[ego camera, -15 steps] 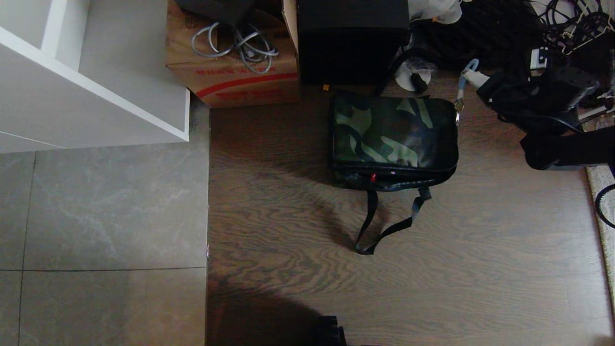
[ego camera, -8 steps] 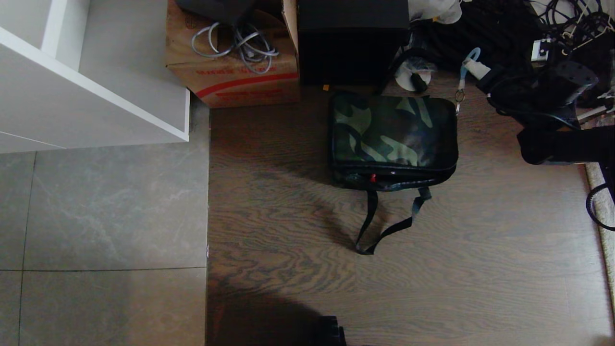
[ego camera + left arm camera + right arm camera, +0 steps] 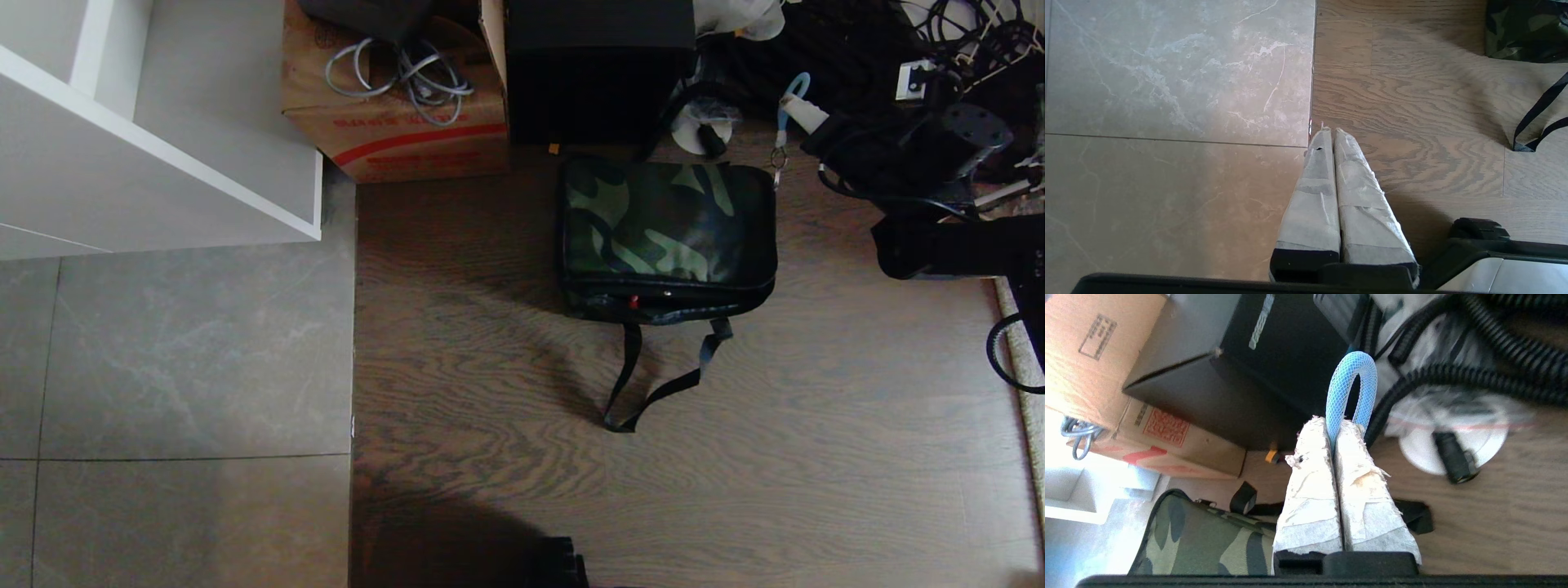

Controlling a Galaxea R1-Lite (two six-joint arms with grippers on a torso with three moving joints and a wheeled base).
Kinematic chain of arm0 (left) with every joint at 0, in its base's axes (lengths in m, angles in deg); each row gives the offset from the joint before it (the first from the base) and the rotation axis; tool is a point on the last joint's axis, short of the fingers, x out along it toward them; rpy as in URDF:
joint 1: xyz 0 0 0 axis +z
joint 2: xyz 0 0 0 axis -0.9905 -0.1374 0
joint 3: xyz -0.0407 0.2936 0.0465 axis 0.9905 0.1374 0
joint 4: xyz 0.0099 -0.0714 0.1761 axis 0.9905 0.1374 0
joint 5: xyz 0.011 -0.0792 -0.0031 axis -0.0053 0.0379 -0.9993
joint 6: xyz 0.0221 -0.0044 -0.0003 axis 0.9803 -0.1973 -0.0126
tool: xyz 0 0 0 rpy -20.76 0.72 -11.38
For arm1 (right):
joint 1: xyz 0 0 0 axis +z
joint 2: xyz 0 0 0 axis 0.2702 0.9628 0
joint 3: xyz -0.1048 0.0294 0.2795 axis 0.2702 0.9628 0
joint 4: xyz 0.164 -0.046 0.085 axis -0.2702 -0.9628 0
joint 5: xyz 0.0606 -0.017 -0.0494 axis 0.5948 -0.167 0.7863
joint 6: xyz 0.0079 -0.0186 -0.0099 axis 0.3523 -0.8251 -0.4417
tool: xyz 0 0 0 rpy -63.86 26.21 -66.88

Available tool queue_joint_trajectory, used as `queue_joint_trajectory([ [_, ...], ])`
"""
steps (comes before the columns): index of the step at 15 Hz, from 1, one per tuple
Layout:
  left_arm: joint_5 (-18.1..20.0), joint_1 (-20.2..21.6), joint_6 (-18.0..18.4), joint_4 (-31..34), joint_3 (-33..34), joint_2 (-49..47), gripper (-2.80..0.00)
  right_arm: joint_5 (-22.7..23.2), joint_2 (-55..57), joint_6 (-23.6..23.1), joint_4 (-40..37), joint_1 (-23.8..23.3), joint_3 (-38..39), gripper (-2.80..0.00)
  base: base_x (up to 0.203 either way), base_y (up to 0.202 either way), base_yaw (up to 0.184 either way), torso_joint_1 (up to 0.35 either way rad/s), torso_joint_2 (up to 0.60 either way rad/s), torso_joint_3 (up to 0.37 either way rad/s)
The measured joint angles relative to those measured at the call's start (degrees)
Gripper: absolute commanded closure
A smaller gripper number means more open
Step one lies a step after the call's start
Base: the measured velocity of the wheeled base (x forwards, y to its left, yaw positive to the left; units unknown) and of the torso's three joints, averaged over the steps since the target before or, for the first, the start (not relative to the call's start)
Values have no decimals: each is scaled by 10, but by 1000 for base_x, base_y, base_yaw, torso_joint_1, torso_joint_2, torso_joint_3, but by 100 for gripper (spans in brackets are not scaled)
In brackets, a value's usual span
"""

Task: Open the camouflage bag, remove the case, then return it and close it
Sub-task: Open the top of the storage box

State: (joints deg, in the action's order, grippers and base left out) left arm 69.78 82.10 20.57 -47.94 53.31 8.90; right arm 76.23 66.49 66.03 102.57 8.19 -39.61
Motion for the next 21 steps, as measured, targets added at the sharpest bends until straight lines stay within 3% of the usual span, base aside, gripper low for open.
queue_joint_trajectory([
  [1, 0, 0, 0, 0, 0, 0, 0, 0, 0, -1, -10, 1, 0, -280, 0, 0, 0, 0, 0, 0],
  [8, 0, 0, 0, 0, 0, 0, 0, -3, -5, -27, -22, -1, 20, -280, 0, 0, 0, 0, 0, 0],
  [13, 0, 0, 0, 0, 0, 0, 0, 10, -52, -7, -70, -26, 145, -280, 0, 0, 0, 0, 0, 0],
  [15, 0, 0, 0, 0, 0, 0, 0, 13, -90, 28, -109, -31, 219, -280, 0, 0, 0, 0, 0, 0],
  [19, 0, 0, 0, 0, 0, 0, 0, 30, -177, 163, -139, -45, 356, -280, 0, 0, 0, 0, 0, 0],
  [21, 0, 0, 0, 0, 0, 0, 0, 45, -217, 189, -148, -48, 415, -280, 0, 0, 0, 0, 0, 0],
])
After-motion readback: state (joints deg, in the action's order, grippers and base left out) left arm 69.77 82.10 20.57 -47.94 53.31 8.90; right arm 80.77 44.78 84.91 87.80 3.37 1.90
